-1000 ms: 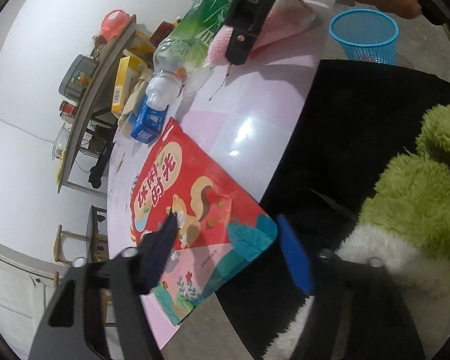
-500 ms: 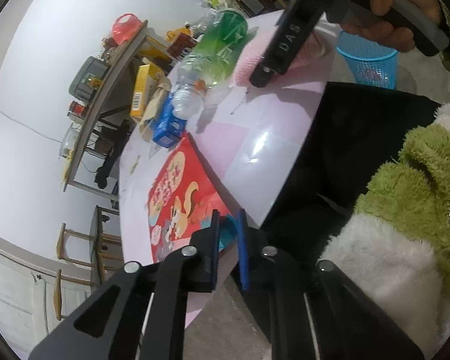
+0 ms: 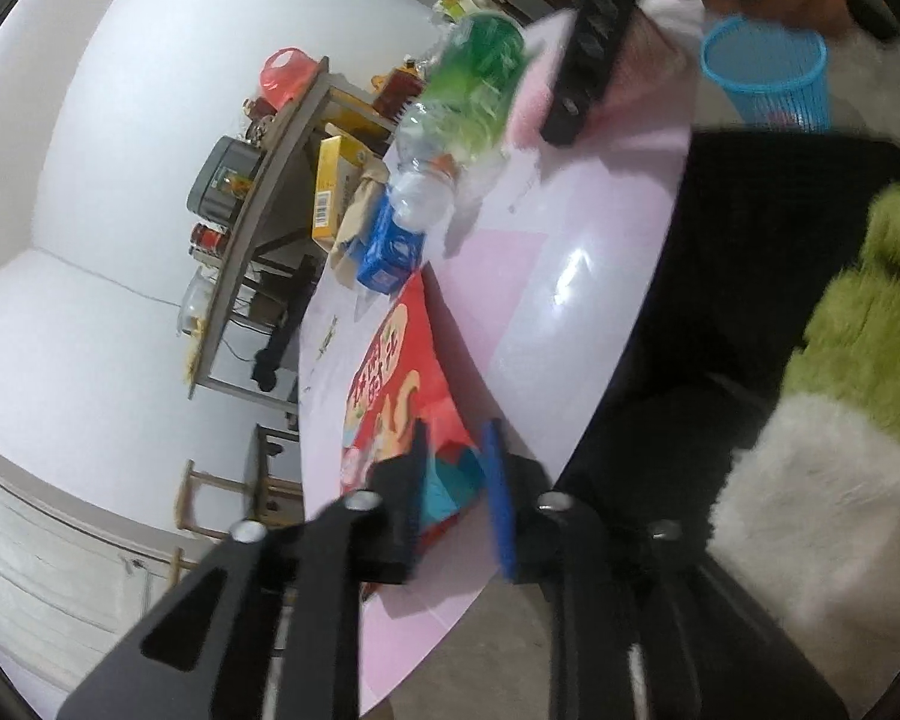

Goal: Collect trash

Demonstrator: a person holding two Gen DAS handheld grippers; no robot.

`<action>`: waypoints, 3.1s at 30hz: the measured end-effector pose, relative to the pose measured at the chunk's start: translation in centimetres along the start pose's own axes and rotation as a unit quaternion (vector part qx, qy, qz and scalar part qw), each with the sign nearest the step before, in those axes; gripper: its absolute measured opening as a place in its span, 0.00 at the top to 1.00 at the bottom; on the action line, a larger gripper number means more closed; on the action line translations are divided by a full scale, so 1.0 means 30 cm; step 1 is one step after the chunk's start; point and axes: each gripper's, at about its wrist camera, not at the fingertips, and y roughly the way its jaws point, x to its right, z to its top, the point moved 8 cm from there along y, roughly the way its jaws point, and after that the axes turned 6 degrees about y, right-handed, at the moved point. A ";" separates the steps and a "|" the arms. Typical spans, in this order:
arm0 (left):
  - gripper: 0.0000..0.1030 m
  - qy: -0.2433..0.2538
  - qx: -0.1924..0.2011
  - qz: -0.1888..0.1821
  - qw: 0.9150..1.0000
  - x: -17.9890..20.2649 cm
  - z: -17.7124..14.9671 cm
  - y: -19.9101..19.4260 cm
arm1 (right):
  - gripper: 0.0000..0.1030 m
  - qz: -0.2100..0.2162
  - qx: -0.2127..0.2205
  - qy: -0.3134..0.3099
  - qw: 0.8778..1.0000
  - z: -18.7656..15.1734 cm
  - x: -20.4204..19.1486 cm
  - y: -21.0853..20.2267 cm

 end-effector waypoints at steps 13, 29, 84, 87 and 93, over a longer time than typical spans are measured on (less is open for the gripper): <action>0.48 -0.038 -0.031 -0.015 0.999 -0.031 -0.057 0.095 | 0.17 -0.015 -0.004 -0.016 1.000 0.003 -0.016 0.019; 0.62 -0.096 -0.026 -0.088 0.991 -0.051 -0.053 0.160 | 0.17 -0.018 -0.004 -0.020 1.000 0.009 -0.022 0.023; 1.00 -0.352 0.259 -0.211 0.875 -0.658 0.371 -0.269 | 0.23 -0.033 0.159 0.185 0.969 -0.026 0.364 -0.492; 1.00 -0.328 0.287 -0.260 0.862 -0.615 0.565 -0.263 | 0.23 -0.069 0.166 0.242 0.954 -0.103 0.518 -0.555; 1.00 -0.276 0.272 -0.379 0.840 -0.416 0.990 -0.170 | 0.23 -0.141 0.154 0.390 0.897 -0.330 0.866 -0.616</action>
